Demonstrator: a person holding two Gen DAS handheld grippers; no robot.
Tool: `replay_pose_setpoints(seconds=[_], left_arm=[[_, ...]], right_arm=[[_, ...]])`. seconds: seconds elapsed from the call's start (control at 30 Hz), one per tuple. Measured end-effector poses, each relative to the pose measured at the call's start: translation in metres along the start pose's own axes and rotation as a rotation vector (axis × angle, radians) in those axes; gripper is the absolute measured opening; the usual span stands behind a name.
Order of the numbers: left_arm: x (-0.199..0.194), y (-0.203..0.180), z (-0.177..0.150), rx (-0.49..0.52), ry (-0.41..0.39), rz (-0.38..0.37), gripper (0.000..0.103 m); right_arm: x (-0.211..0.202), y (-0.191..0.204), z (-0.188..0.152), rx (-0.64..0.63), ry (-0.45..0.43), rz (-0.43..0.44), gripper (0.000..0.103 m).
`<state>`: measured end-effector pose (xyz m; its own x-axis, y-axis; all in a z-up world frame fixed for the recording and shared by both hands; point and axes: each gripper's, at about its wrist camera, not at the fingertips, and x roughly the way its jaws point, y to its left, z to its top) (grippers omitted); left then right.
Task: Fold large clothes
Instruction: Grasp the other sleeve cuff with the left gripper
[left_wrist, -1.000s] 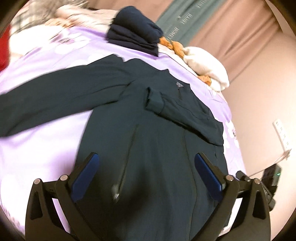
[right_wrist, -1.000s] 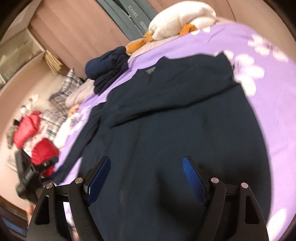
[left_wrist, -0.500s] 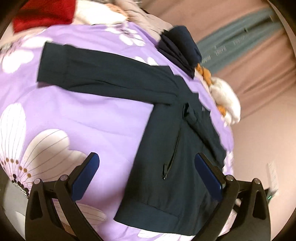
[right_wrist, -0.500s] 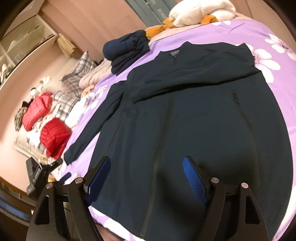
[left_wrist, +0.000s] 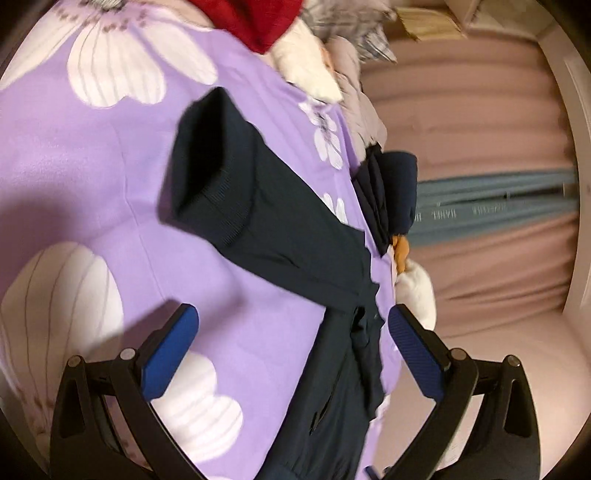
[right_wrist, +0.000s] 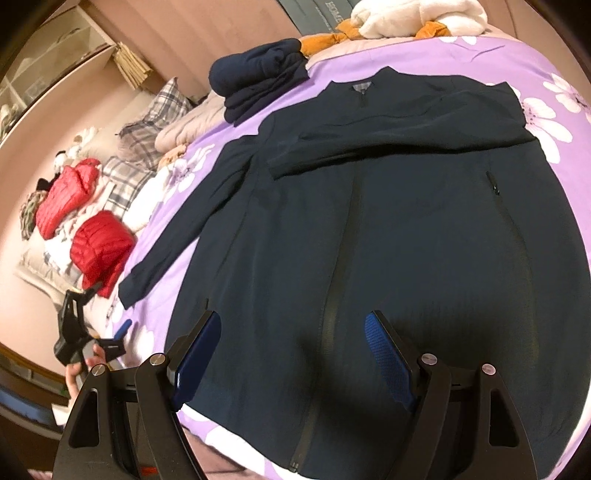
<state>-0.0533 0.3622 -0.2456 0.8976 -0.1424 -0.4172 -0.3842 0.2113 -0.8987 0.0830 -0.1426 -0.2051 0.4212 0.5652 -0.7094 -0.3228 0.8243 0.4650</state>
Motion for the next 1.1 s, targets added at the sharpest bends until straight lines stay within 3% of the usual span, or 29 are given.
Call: replay_pose_setpoints(seconds=[0.27,0.53,0.77,0.83,0.93,1.0,1.07,1.1], left_arm=[[0.017,0.006,0.032,-0.062,-0.031,-0.024,0.103],[0.031,0.003,0.05,-0.083,-0.126,0.054,0.103],[0.052,-0.012,0.059,0.035,-0.124,0.185,0.1],[0.055,-0.011,0.058,0.053,-0.133,0.218,0.093],[0.055,-0.006,0.058,0.065,-0.143,0.265,0.07],[0.055,0.0,0.061,0.06,-0.14,0.289,0.047],[0.055,0.007,0.065,0.052,-0.126,0.315,0.031],[0.054,0.008,0.066,0.045,-0.123,0.316,0.028]], right_arm=[[0.011,0.005,0.004,-0.004,0.019,-0.004,0.08],[0.024,0.008,0.007,-0.003,0.049,-0.003,0.08],[0.036,0.016,0.01,-0.01,0.085,0.014,0.08],[0.038,0.017,0.01,-0.018,0.095,0.016,0.08],[0.041,0.019,0.009,-0.027,0.106,0.013,0.08],[0.042,0.018,0.009,-0.031,0.113,0.009,0.08],[0.041,0.018,0.008,-0.03,0.115,0.006,0.08],[0.041,0.018,0.008,-0.027,0.113,0.006,0.08]])
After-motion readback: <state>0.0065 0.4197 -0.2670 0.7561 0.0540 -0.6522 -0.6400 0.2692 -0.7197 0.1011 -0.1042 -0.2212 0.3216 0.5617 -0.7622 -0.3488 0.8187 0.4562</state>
